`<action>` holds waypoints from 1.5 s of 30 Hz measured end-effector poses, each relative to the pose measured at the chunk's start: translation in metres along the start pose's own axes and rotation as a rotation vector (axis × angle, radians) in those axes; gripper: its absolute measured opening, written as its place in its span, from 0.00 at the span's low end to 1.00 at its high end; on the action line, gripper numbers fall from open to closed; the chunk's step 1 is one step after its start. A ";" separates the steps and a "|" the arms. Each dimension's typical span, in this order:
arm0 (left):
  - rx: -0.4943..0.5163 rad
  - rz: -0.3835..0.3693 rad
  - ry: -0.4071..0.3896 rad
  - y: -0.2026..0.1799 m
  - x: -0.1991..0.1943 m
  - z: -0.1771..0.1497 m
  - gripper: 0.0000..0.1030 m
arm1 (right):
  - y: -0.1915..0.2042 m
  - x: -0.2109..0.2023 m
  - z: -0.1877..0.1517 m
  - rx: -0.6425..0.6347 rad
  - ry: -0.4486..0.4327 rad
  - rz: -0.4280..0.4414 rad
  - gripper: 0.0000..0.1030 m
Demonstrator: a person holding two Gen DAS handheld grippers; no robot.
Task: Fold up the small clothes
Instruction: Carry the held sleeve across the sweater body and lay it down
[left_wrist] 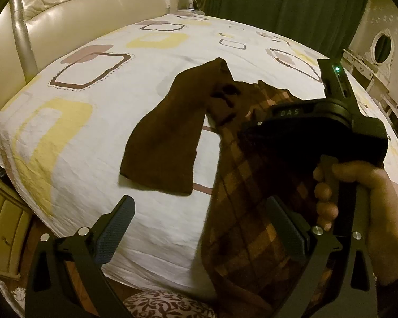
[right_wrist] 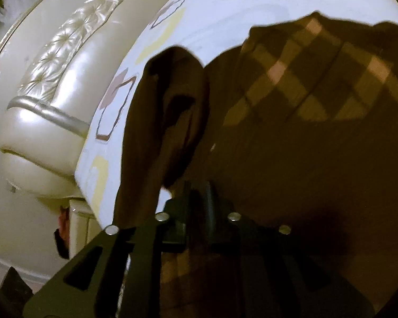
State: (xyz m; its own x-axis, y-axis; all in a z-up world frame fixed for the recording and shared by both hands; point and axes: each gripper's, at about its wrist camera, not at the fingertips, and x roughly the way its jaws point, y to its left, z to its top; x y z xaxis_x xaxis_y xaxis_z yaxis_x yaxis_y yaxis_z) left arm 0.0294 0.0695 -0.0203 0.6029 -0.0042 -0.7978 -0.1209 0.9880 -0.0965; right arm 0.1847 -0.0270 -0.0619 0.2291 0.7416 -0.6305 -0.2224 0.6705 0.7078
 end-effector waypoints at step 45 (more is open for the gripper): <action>0.055 0.009 0.046 -0.022 0.012 -0.015 0.96 | -0.262 -0.298 -0.084 0.344 -0.347 -0.080 0.12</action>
State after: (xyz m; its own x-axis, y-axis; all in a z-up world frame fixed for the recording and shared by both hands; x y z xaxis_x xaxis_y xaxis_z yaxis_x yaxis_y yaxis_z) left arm 0.0270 0.0451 -0.0364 0.5649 -0.0010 -0.8251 -0.0820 0.9950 -0.0574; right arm 0.0948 -0.4217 -0.0867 0.5478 0.5980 -0.5851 0.1206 0.6355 0.7626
